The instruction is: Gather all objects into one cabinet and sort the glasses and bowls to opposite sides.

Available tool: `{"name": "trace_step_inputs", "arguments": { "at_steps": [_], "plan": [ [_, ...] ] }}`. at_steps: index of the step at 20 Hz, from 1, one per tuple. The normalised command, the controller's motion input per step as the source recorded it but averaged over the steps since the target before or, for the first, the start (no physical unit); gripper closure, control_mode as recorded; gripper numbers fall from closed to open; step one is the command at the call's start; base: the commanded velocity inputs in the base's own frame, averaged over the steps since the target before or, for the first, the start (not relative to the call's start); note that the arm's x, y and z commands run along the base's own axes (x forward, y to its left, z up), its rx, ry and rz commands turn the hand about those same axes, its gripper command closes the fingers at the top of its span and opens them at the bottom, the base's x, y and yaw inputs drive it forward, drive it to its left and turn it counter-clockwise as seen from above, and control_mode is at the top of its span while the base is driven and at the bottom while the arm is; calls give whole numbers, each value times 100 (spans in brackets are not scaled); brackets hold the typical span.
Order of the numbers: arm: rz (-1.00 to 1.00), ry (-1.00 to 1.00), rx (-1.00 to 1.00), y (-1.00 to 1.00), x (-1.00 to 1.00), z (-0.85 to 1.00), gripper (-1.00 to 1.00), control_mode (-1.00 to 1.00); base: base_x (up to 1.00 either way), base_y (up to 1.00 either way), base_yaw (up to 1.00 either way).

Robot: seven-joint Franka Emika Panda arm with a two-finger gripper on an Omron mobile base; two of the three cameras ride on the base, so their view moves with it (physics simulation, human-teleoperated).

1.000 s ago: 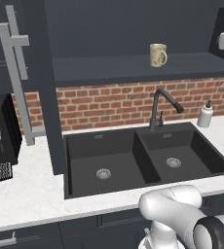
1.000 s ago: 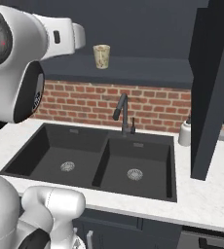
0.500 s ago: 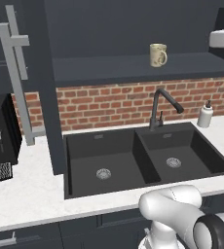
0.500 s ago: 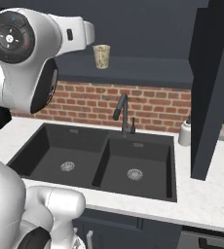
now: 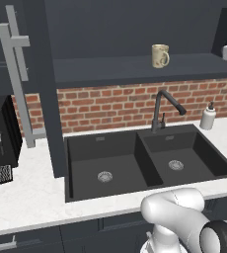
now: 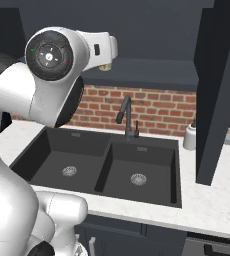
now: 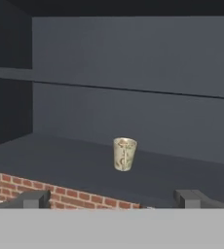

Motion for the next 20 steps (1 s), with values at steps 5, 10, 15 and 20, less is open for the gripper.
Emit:
{"name": "trace_step_inputs", "arguments": {
  "at_steps": [5, 10, 15, 20],
  "plan": [
    [1, 0, 0, -2, 0, -15, -100, -100, 0, 0, 0],
    [0, 1, 0, 4, 18, -10, -100, -100, 0, 0, 0],
    [0, 5, 0, 0, 39, -40, -100, -100, 0, 0, 0],
    [0, 3, 0, 0, 27, -8, -100, -100, 0, 0, 0]
  ]
}}
